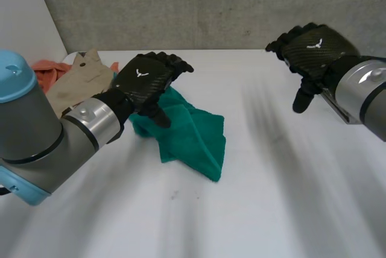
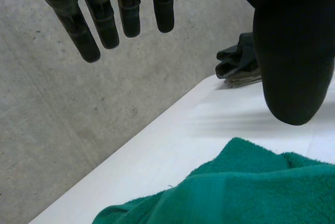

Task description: Fold the laundry.

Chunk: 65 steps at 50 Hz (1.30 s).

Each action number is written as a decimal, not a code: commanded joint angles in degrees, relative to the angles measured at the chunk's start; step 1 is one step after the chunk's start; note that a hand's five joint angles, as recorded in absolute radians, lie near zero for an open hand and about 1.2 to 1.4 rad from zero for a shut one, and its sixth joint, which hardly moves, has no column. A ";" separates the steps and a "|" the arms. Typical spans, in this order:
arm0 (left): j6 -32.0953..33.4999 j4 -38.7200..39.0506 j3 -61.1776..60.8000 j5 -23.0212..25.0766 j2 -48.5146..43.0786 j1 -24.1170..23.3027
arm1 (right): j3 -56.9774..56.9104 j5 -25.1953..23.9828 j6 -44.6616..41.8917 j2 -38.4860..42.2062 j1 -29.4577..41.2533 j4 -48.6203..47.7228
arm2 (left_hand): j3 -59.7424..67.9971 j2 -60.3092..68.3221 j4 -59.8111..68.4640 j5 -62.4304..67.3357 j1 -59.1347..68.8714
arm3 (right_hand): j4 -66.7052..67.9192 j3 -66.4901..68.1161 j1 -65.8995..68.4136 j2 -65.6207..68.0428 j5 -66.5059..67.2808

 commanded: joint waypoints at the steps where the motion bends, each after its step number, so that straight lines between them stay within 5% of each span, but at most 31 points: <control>1: 0.31 0.04 -0.99 -4.45 -0.36 0.19 | -0.53 -2.40 4.21 6.28 0.12 0.68 | -1.63 -1.65 -1.47 -1.01 -1.37 | -2.00 -2.17 -3.28 -1.70 -2.46; 9: 2.94 0.21 1.29 -4.19 -5.27 -0.69 | 1.04 -2.93 4.30 9.53 0.12 0.50 | -0.79 -0.81 -0.63 -0.17 -0.53 | -2.00 -2.17 -3.28 -1.70 -2.46; 21: 21.92 -6.37 19.40 -4.80 -26.55 -6.23 | 8.25 -2.93 4.47 9.80 -0.67 -0.81 | 1.90 1.88 2.06 2.52 2.16 | -2.00 -2.17 -3.28 -1.70 -2.46; 24: 23.60 -7.70 21.42 -4.80 -29.54 -6.23 | 10.01 -3.11 4.21 9.80 -0.67 -2.22 | 12.30 12.28 12.46 12.92 12.56 | -2.00 -2.17 -3.28 -1.70 -2.46; 28: 23.95 -7.79 22.22 -5.76 -30.16 -6.32 | 10.89 -3.19 3.95 9.71 -0.67 -3.36 | 51.74 51.73 51.90 52.37 52.01 | -2.00 -2.17 -3.28 -1.70 -2.46; 31: 23.86 -7.70 22.39 -6.82 -28.33 -6.58 | 10.36 -3.19 3.95 9.62 -0.84 -3.45 | 63.58 63.56 63.74 64.20 63.84 | -2.00 -2.17 -3.28 -1.70 -2.46; 40: 23.16 -7.96 20.64 -11.21 -15.61 -7.90 | 8.87 -2.93 6.31 8.31 -1.28 -3.45 | 63.61 63.59 63.77 64.24 63.88 | -2.00 -2.17 -3.28 -1.70 -2.46; 53: 15.69 -8.93 15.71 -14.73 1.21 -7.81 | 7.73 -9.96 46.20 16.55 0.56 -11.44 | 63.61 63.59 63.77 64.24 63.88 | -2.00 -2.17 -3.28 -1.70 -2.46; 57: 14.81 -9.37 15.45 -16.14 2.45 -7.90 | 4.40 -10.31 58.76 22.87 7.83 -16.44 | 63.61 63.59 63.77 64.24 63.88 | -2.00 -2.17 -3.28 -1.70 -2.46; 65: 14.63 -9.89 14.92 -19.13 2.71 -9.74 | -4.30 -9.26 66.78 32.90 14.88 -21.82 | 63.61 63.59 63.77 64.24 63.88 | -2.00 -2.17 -3.28 -1.70 -2.46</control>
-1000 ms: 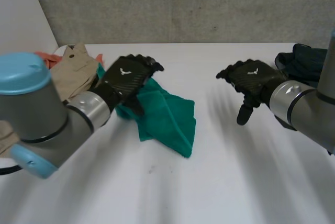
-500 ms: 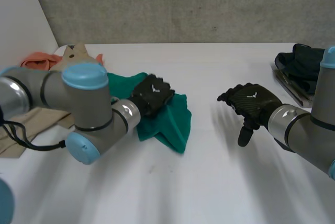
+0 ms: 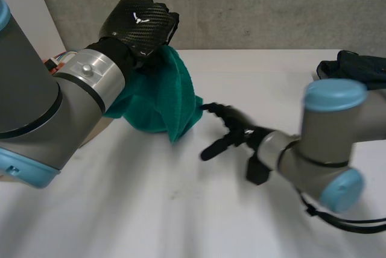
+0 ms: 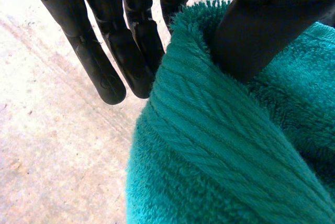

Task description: Fold the laundry.

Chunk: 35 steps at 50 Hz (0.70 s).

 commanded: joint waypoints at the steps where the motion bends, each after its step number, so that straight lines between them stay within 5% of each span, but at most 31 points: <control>1: -0.24 -0.46 -0.17 -2.17 -0.12 -2.10 | -7.88 1.60 6.08 8.66 6.38 -4.22 | 11.91 11.45 11.32 15.27 17.18 | -2.00 -2.17 -3.27 -1.70 -2.46; 5: -1.12 -0.38 -0.17 -2.78 0.41 -3.51 | -11.83 6.42 7.49 11.30 7.88 -4.57 | 11.91 11.45 11.32 15.27 17.18 | 0.55 0.38 -0.72 0.86 0.09; 7: -1.56 -0.38 -0.17 -3.22 1.20 -3.86 | -12.98 8.27 7.14 11.74 7.88 -4.49 | 11.91 11.45 11.32 15.27 17.18 | 20.34 20.17 19.07 20.64 19.88; 8: -1.65 -0.38 -0.17 -3.40 1.81 -3.95 | -13.59 9.24 6.53 11.57 7.88 -4.57 | 11.91 11.45 11.32 15.27 17.18 | 49.09 48.93 47.83 49.40 48.63; 9: -1.74 -0.38 -0.17 -3.92 2.77 -3.86 | -13.51 9.60 6.00 11.40 7.79 -4.49 | 11.91 11.45 11.32 15.27 17.18 | 63.37 63.20 62.10 63.68 62.91; 10: -1.83 -0.38 -0.17 -4.19 3.39 -3.86 | -13.42 9.86 5.21 11.13 7.70 -4.31 | 11.91 11.45 11.32 15.27 17.18 | 67.95 67.78 66.68 68.26 67.49; 15: -2.44 -0.11 -1.13 -5.42 6.82 -3.34 | -9.57 11.53 -7.42 4.82 6.48 -4.40 | 11.91 11.45 11.32 15.27 17.18 | 68.00 67.83 66.73 68.30 67.54; 20: -3.23 -0.11 -3.59 -5.86 11.30 -2.28 | -4.90 12.06 -32.90 -12.14 -0.11 -4.49 | 11.91 11.45 11.32 15.27 17.18 | 68.00 67.83 66.73 68.30 67.54; 26: -5.60 0.15 -10.18 -5.25 12.54 0.52 | -7.79 12.94 -52.07 -15.84 -0.73 0.85 | 11.91 11.45 11.32 15.27 17.18 | 68.00 67.83 66.73 68.30 67.54; 35: -7.63 1.12 -16.08 -5.07 1.04 3.96 | -10.61 12.06 -56.84 -15.42 -0.47 8.08 | 11.91 11.45 11.32 15.27 17.18 | 68.00 67.83 66.73 68.30 67.54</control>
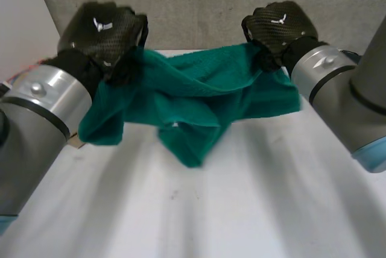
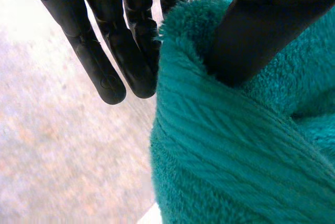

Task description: Fold the laundry.

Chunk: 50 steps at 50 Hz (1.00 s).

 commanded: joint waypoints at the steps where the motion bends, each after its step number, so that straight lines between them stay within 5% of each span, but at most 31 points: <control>1: -1.76 0.89 -4.38 0.14 -12.42 2.74 | -2.22 -0.37 -3.44 4.19 0.89 4.68 | 11.62 11.44 11.26 15.27 17.18 | 11.34 11.81 15.95 12.82 13.75; 5: -3.69 1.15 -2.89 0.23 -21.48 3.00 | -3.09 -0.81 -7.65 12.52 0.98 3.46 | 11.62 11.44 11.26 15.27 17.18 | 11.34 11.81 15.95 12.82 13.75; 8: -4.66 1.15 0.97 0.14 -27.02 2.83 | -4.15 -1.24 -9.76 17.80 1.07 1.09 | 0.41 0.23 0.05 4.06 5.97 | 10.90 11.37 15.51 12.38 13.31; 10: -4.75 0.89 3.25 -0.21 -28.69 3.18 | -4.15 -1.51 -10.65 19.22 1.16 0.29 | -3.14 -3.32 -3.50 0.51 2.42 | -11.35 -10.88 -6.74 -9.87 -8.94; 12: -4.83 0.36 4.23 -0.39 -28.61 3.27 | -3.89 -1.95 -10.39 19.06 0.90 0.20 | -15.50 -15.68 -15.86 -11.85 -9.94 | -57.12 -56.65 -52.51 -55.64 -54.70; 13: -4.84 0.27 4.23 -0.39 -28.35 3.36 | -3.71 -1.95 -10.04 18.79 0.90 0.20 | -23.60 -23.78 -23.96 -19.95 -18.04 | -58.66 -58.19 -54.05 -57.18 -56.25; 19: -4.92 -0.34 1.08 -0.04 -15.71 5.02 | -1.52 -3.70 -2.84 12.21 -5.42 1.60 | -48.05 -48.22 -48.40 -44.40 -42.48 | -58.66 -58.19 -54.05 -57.18 -56.25; 29: -5.89 -2.36 -6.48 0.93 -4.35 7.57 | -2.30 -11.79 1.92 5.16 -18.96 16.98 | -48.75 -48.93 -49.11 -45.10 -43.19 | -58.66 -58.19 -54.05 -57.18 -56.25; 42: -6.59 0.36 -11.68 5.05 -12.51 9.60 | -3.79 -11.97 -24.42 19.73 -22.92 13.66 | -46.57 -46.75 -46.93 -42.92 -41.01 | -51.52 -51.04 -46.90 -50.04 -49.10; 50: -6.33 0.18 -7.11 8.58 -22.00 9.69 | -7.13 -12.84 -24.28 27.83 -22.48 7.59 | -36.68 -36.85 -37.03 -33.03 -31.11 | -43.95 -43.48 -39.34 -42.47 -41.54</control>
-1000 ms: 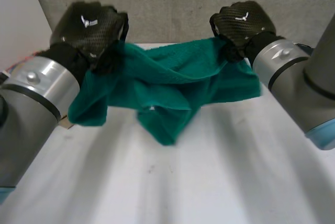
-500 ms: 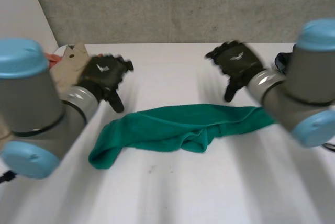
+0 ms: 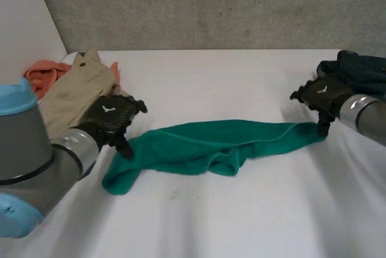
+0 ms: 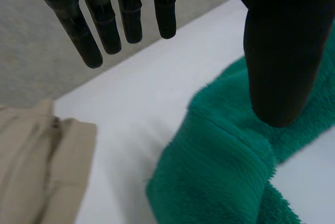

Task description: Fold the laundry.

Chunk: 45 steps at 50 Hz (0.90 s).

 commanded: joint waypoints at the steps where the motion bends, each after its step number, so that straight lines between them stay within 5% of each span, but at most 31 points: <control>1: 0.32 0.02 3.50 2.12 -8.09 -0.10 | -2.84 -1.13 0.80 6.76 0.47 -5.32 | 13.22 13.02 13.15 12.80 13.39 | 8.57 8.41 9.57 8.53 8.21; 12: 0.76 1.25 6.31 1.42 -11.44 -0.45 | -6.44 -7.29 7.13 11.07 0.29 -7.35 | 59.76 59.55 59.68 59.34 59.93 | 18.82 18.67 19.83 18.79 18.47; 22: 2.34 1.17 7.11 -0.96 -10.74 -0.72 | -6.97 -7.29 7.48 12.83 0.29 -6.74 | 59.81 59.61 59.74 59.39 59.98 | 33.77 33.62 34.78 33.74 33.42; 27: 2.34 1.25 8.25 -2.28 -7.32 -0.98 | -6.88 -7.20 7.66 12.13 0.12 -5.86 | 59.81 59.61 59.74 59.39 59.98 | 63.46 63.31 64.47 63.43 63.11; 40: 1.99 1.43 6.15 -1.93 4.82 -0.72 | -3.46 -7.38 8.01 1.86 -1.20 -3.05 | 59.81 59.61 59.74 59.39 59.98 | 63.52 63.36 64.52 63.48 63.16; 44: 2.25 2.30 3.86 -1.14 2.37 -0.81 | 0.49 -7.73 6.87 -1.05 -0.85 -1.81 | 21.24 21.04 21.17 20.83 21.41 | 63.52 63.36 64.52 63.48 63.16; 45: 2.34 2.66 3.68 -1.13 1.23 -0.80 | 1.37 -7.82 6.70 -1.58 -0.85 -1.64 | 19.65 19.45 19.57 19.23 19.82 | 63.52 63.36 64.52 63.48 63.16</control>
